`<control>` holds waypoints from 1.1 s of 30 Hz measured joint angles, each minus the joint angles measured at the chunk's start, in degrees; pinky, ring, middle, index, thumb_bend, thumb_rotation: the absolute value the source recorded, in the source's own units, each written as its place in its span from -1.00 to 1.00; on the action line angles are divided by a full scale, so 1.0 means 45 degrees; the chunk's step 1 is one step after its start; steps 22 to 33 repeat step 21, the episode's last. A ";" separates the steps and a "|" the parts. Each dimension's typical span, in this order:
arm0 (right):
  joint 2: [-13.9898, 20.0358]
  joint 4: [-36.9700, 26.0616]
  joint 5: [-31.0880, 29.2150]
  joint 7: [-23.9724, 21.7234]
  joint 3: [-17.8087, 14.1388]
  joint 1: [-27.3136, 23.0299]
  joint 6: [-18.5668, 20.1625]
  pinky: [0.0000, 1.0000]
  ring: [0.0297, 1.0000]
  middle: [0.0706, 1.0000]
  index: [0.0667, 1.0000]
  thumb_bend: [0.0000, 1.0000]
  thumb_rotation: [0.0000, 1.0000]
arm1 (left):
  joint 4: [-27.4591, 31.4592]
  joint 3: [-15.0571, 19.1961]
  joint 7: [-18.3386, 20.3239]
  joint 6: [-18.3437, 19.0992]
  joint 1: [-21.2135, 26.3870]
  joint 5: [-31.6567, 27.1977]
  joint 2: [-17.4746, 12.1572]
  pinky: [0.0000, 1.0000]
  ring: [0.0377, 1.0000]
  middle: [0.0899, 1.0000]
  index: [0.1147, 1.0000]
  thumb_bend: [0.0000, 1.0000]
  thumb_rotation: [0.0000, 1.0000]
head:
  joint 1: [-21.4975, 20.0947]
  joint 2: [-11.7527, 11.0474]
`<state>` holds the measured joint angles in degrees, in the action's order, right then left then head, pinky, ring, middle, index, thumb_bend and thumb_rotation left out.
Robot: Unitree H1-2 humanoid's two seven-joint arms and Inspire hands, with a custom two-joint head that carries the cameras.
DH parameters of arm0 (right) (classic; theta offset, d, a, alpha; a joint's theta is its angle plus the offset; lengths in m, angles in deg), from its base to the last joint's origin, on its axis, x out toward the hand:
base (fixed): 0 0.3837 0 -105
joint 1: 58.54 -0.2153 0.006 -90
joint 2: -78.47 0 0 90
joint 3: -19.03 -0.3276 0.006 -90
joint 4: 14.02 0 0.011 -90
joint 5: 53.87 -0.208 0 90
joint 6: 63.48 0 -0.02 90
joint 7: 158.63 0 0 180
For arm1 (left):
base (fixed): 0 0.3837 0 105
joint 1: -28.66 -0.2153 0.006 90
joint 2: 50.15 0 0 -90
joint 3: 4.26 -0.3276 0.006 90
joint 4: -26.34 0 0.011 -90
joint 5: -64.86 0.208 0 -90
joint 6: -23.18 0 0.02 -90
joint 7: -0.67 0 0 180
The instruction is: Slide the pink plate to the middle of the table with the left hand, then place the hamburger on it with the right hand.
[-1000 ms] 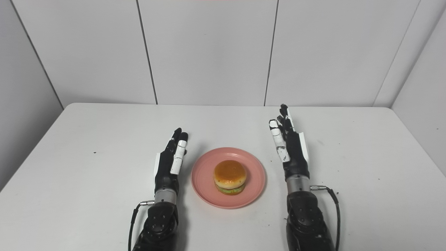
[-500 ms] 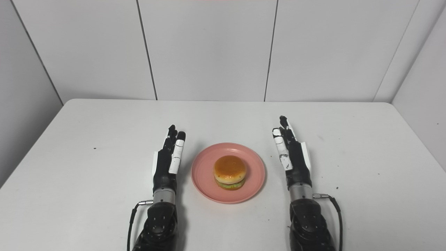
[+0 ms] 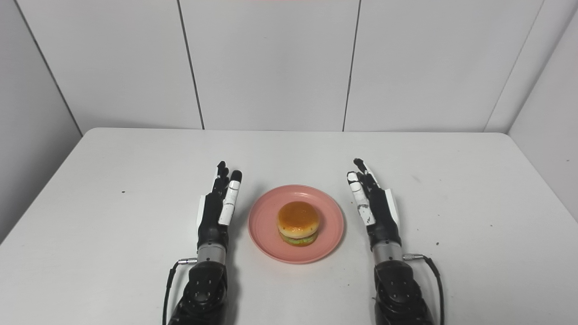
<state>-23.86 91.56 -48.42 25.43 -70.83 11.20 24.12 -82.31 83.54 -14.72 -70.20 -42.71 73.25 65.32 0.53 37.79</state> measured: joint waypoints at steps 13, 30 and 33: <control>-0.0010 0.0007 -0.0129 -0.0100 -0.0003 0.0026 0.0274 0.88 0.87 0.91 0.77 0.74 1.00 | 0.0038 0.0019 0.0155 0.0076 0.0006 0.0000 -0.0047 1.00 1.00 1.00 0.95 0.50 0.81 | -0.0020 -0.0019; -0.0072 0.0043 -0.0324 -0.0231 -0.0066 0.0025 0.0395 0.92 0.88 0.92 0.75 0.73 1.00 | 0.0069 0.0043 0.0225 0.0129 0.0009 -0.0018 -0.0053 1.00 1.00 1.00 0.97 0.51 0.81 | -0.0078 -0.0136; -0.0072 0.0043 -0.0324 -0.0231 -0.0066 0.0025 0.0395 0.92 0.88 0.92 0.75 0.73 1.00 | 0.0069 0.0043 0.0225 0.0129 0.0009 -0.0018 -0.0053 1.00 1.00 1.00 0.97 0.51 0.81 | -0.0078 -0.0136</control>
